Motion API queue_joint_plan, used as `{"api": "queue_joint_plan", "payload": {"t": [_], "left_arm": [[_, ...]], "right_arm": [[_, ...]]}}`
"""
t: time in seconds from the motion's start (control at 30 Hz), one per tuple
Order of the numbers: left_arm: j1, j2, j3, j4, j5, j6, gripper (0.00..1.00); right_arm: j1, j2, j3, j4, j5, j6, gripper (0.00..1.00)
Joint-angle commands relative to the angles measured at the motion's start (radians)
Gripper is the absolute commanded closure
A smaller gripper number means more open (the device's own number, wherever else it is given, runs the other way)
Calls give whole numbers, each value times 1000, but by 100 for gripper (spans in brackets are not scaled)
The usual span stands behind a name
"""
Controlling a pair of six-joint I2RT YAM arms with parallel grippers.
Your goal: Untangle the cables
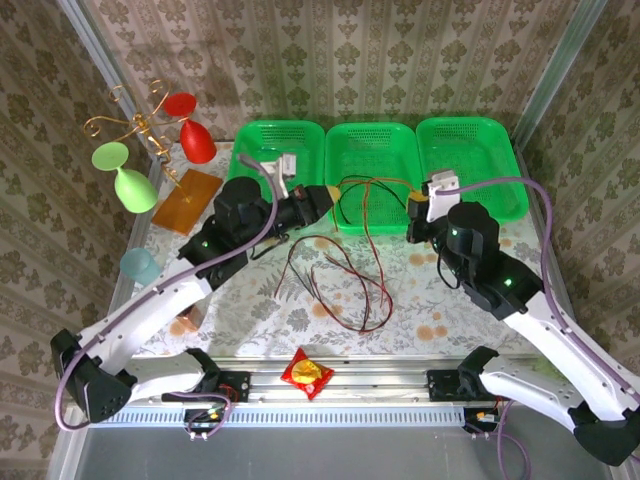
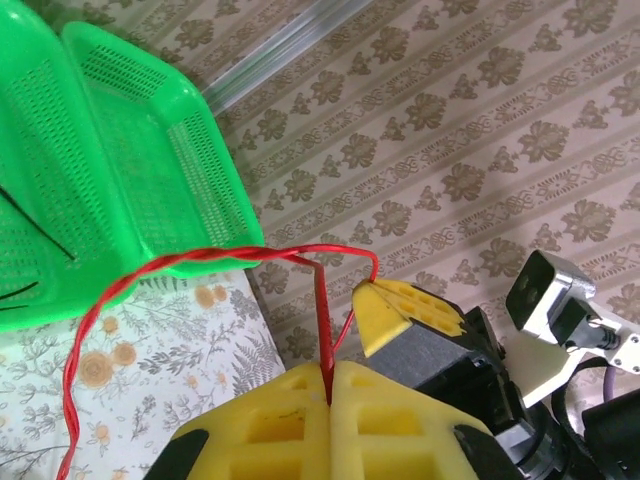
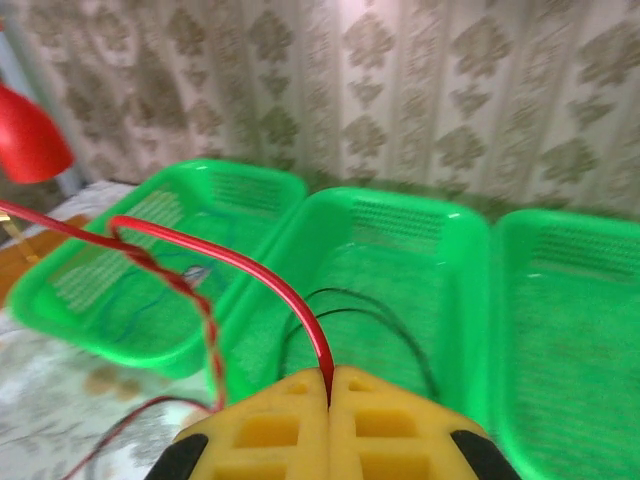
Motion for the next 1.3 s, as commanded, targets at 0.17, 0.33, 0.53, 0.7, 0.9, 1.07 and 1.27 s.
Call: {"api": "queue_joint_plan", "payload": {"t": [0.17,0.33,0.53,0.7,0.9,1.07,1.27], "left_arm": [[5,77,299,-152,30,129,100],[39,101,403,-199,32,152,100],[97,99,438,-215,48,155,100],[166,62,426,-244,49,161,100],[269,-27,405,-356,-23,253,100],[334,-122,348,-437,-145,336,100],[418,-277,191,-391,-311,385,100]], "right_arm": [[-70,-25,123,-19,214,-161,100],[-119,-24,177,24,221,-197,100],[-179,-16,200,63,226,-216,100],[-244,-9,205,71,209,-196,100],[-300,1,189,81,260,-180,100],[-348,-15,149,107,318,-168,100],[-417,-48,98,146,378,-141,100]]}}
